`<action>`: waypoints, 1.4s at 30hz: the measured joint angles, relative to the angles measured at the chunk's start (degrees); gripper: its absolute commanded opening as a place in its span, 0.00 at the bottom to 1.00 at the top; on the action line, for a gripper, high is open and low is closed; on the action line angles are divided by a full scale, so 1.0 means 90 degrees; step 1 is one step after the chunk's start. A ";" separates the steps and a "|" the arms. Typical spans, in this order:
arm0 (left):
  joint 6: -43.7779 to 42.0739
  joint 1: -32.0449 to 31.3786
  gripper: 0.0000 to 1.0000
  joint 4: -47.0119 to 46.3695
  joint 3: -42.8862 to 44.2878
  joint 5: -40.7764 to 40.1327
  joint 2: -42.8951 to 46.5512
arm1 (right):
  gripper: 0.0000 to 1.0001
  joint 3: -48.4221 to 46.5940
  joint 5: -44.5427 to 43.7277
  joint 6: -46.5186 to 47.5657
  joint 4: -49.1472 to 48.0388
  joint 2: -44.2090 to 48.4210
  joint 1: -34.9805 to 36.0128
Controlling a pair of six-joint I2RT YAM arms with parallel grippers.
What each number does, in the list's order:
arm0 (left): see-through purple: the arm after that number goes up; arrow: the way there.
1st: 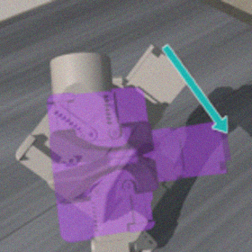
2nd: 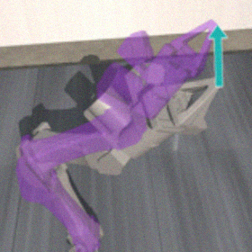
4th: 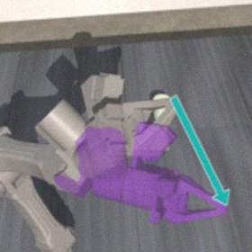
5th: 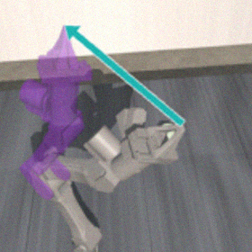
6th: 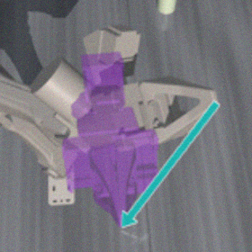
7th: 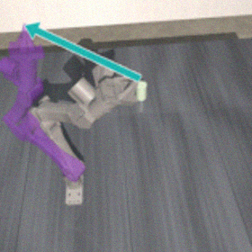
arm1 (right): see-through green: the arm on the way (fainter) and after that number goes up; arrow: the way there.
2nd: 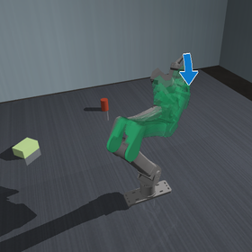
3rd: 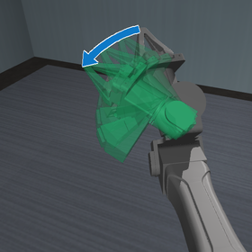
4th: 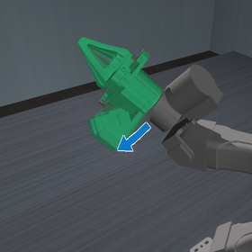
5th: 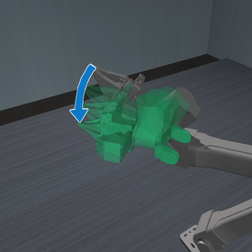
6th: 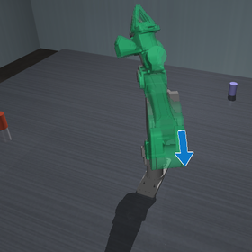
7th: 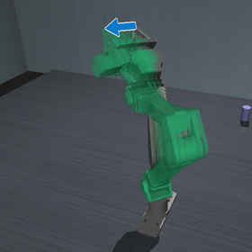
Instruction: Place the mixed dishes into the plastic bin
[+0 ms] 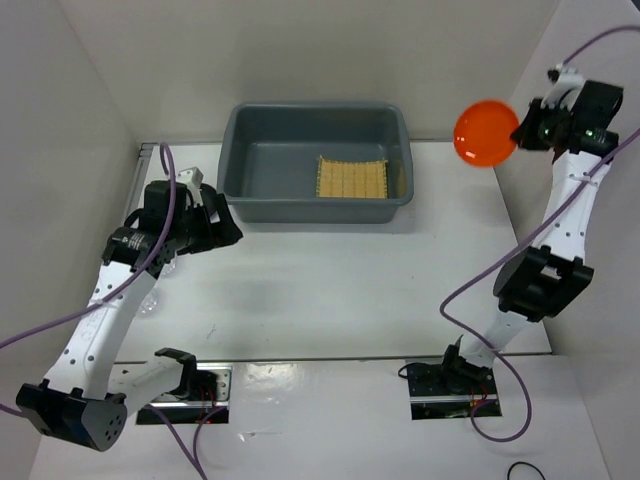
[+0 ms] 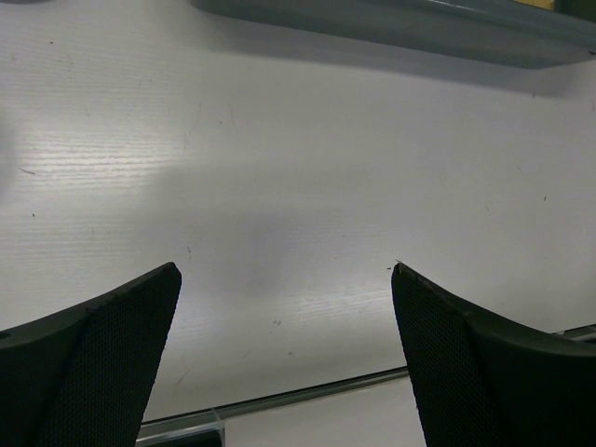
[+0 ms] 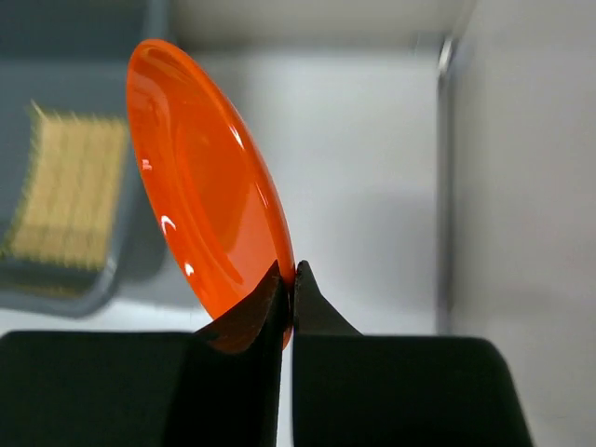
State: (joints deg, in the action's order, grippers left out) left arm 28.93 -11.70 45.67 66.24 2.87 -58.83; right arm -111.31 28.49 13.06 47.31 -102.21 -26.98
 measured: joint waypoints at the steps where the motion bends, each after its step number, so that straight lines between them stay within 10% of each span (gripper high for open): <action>1: 0.0000 0.0000 1.00 -0.0027 0.0000 0.0002 -0.0032 | 0.00 -0.0447 -0.0036 -0.0017 -0.0058 0.0121 0.0102; 14: -0.0010 0.0168 1.00 0.0063 0.0255 -0.0607 -0.0597 | 0.00 -0.6086 -0.0556 0.0270 0.0729 -0.2718 0.3815; 31: -0.0012 0.1392 1.00 0.1078 0.0816 -0.0942 -0.0248 | 0.01 -0.5804 -0.1326 0.0588 0.1729 -0.5387 0.4347; 35: -0.0017 0.1528 1.00 0.1132 0.0784 -0.0906 -0.0245 | 0.32 -0.5540 -0.1370 0.0597 0.1749 -0.5498 0.4206; 42: -0.0056 0.1644 1.00 0.1171 0.0821 -0.0782 -0.0561 | 0.47 -0.5435 -0.1734 0.0648 0.1698 -0.5722 0.4073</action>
State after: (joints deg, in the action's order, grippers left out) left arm 28.42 3.09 56.21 73.63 -4.16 -63.88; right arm -160.22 12.88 18.90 62.59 -153.71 9.67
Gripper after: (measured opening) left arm 1.001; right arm 0.390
